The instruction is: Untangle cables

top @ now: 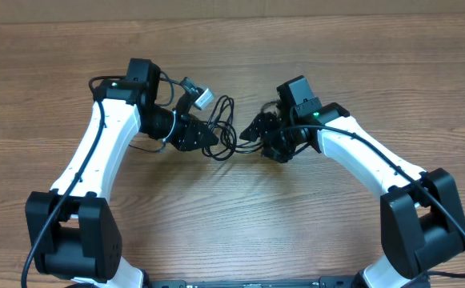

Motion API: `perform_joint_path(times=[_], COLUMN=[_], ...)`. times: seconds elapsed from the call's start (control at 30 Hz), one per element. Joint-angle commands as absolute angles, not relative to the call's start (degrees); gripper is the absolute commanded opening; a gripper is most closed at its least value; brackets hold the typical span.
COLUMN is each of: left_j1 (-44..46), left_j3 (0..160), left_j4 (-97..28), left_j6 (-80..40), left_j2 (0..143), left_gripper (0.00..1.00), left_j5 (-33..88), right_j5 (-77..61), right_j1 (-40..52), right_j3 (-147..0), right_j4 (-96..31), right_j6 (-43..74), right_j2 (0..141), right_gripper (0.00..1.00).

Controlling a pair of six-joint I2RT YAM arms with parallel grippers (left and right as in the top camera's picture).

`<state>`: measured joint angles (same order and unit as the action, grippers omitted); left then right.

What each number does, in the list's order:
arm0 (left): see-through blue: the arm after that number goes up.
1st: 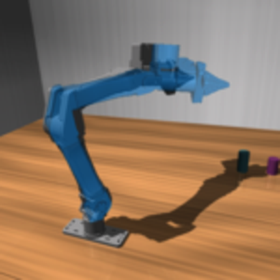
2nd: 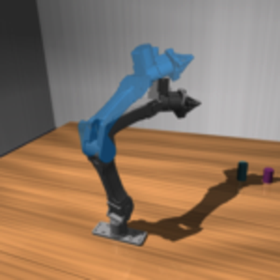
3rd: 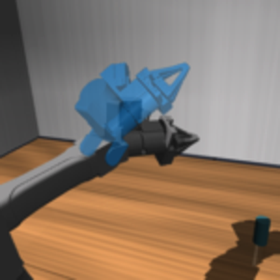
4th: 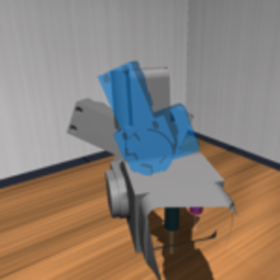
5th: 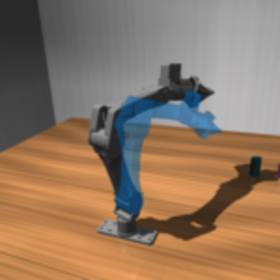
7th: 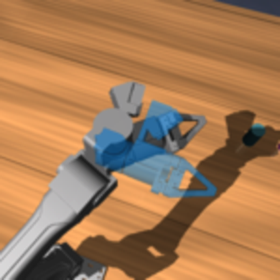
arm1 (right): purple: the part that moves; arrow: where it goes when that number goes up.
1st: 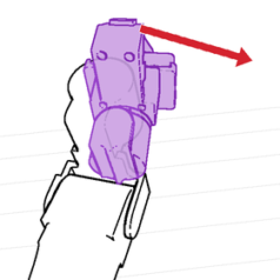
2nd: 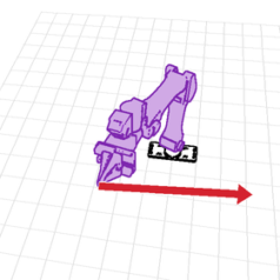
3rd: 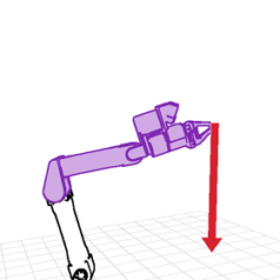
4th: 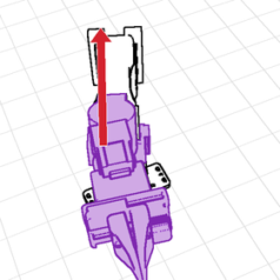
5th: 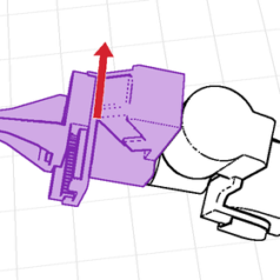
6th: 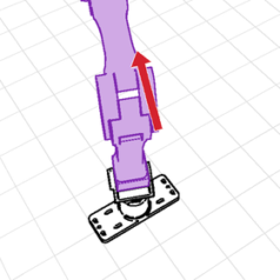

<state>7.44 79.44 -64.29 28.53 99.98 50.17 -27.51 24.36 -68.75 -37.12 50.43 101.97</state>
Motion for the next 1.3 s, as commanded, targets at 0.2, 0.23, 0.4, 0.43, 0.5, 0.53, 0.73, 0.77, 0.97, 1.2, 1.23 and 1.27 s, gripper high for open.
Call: perform_joint_path(times=[0.2,0.23,0.4,0.43,0.5,0.53,0.73,0.77,0.97,1.2,1.23,1.27], left_j1=[10.0,10.6,12.6,12.8,12.8,12.8,12.6,12.7,12.8,12.8,12.8,12.8], left_j3=[76.8,75.9,71.1,70.0,68.5,68.0,67.6,67.6,67.6,67.6,67.6,67.6], left_j4=[-61.2,-60.1,-54.9,-53.6,-51.4,-50.3,-47.4,-47.2,-47.1,-46.9,-46.7,-46.4], left_j6=[31.0,31.0,30.6,29.7,26.7,24.7,14.6,13.2,5.9,0.6,0.1,-0.1], left_j2=[100.0,100.0,100.0,100.0,100.0,100.0,100.0,100.0,100.0,100.0,100.0,100.0], left_gripper=[0.04,0.04,0.04,0.04,0.04,0.04,0.04,0.04,0.04,0.04,0.04,0.04], left_j5=[45.3,45.3,44.2,43.9,42.3,40.4,29.2,27.7,19.8,14.3,14.1,14.2], right_j5=[-19.5,-19.5,-19.9,-20.5,-22.2,-23.3,-30.0,-30.5,-30.0,-29.6,-29.6,-29.6], right_j1=[24.3,24.3,26.0,26.6,27.9,28.7,33.3,34.5,38.5,37.2,36.9,36.6], right_j3=[-68.6,-68.5,-66.0,-64.9,-62.0,-60.4,-53.6,-52.9,-52.8,-54.7,-55.2,-55.8], right_j4=[-43.3,-44.2,-44.1,-43.6,-41.8,-40.6,-32.0,-29.5,-24.3,-31.4,-32.9,-34.5], right_j6=[52.1,52.1,53.3,54.5,57.8,59.8,69.2,69.2,63.9,56.2,54.9,53.2], right_j2=[102.2,102.2,102.2,102.2,102.2,102.2,102.2,102.2,102.2,101.1,100.5,99.7], right_gripper=[0.16,0.13,0.08,0.08,0.08,0.08,0.04,0.04,0.08,0.04,0.04,0.04])
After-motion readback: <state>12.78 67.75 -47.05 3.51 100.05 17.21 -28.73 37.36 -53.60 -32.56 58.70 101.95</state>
